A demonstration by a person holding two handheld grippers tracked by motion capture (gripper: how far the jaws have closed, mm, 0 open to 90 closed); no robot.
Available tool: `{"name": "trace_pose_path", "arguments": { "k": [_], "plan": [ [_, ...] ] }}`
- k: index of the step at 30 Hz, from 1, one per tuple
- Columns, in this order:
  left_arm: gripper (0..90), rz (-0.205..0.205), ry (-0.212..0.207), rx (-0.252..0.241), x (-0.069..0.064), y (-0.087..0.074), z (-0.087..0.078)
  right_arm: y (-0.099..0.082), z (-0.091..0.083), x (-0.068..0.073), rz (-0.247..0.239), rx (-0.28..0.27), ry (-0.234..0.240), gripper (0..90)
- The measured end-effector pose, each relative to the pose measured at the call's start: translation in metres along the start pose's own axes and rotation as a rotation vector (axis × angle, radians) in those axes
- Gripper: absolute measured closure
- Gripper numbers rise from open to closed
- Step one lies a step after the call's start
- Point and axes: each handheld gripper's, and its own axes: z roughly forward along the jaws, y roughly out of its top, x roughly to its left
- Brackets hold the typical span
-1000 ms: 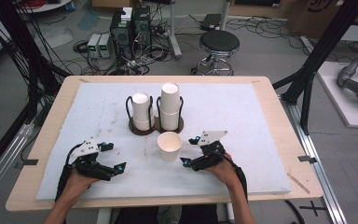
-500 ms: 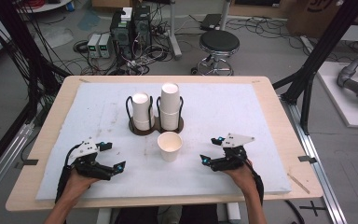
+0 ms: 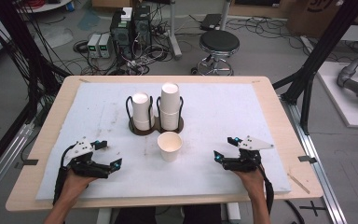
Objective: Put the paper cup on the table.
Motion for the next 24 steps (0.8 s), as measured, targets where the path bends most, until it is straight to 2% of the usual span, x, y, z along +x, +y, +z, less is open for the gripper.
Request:
{"name": "trace_pose_path", "arguments": {
  "k": [5,11,15,22,24],
  "plan": [
    [1.7,-0.013,0.035,-0.022,0.006,-0.001,-0.005,-0.006,-0.002,-0.005,0.022,-0.012,-0.028,20.7],
    [1.7,-0.022,0.039,-0.034,0.007,-0.002,-0.007,-0.013,-0.004,-0.008,0.046,-0.034,-0.075,20.7],
    [1.7,-0.022,0.039,-0.035,0.007,-0.003,-0.007,-0.014,-0.006,-0.009,0.070,-0.055,-0.087,20.7],
    [1.7,-0.024,0.036,-0.047,0.008,-0.003,-0.008,-0.014,-0.004,-0.007,0.044,-0.048,-0.086,20.7],
    [1.7,-0.027,0.029,-0.051,0.008,-0.004,-0.008,-0.014,-0.004,-0.006,0.050,-0.048,-0.082,20.7]
  ]
}}
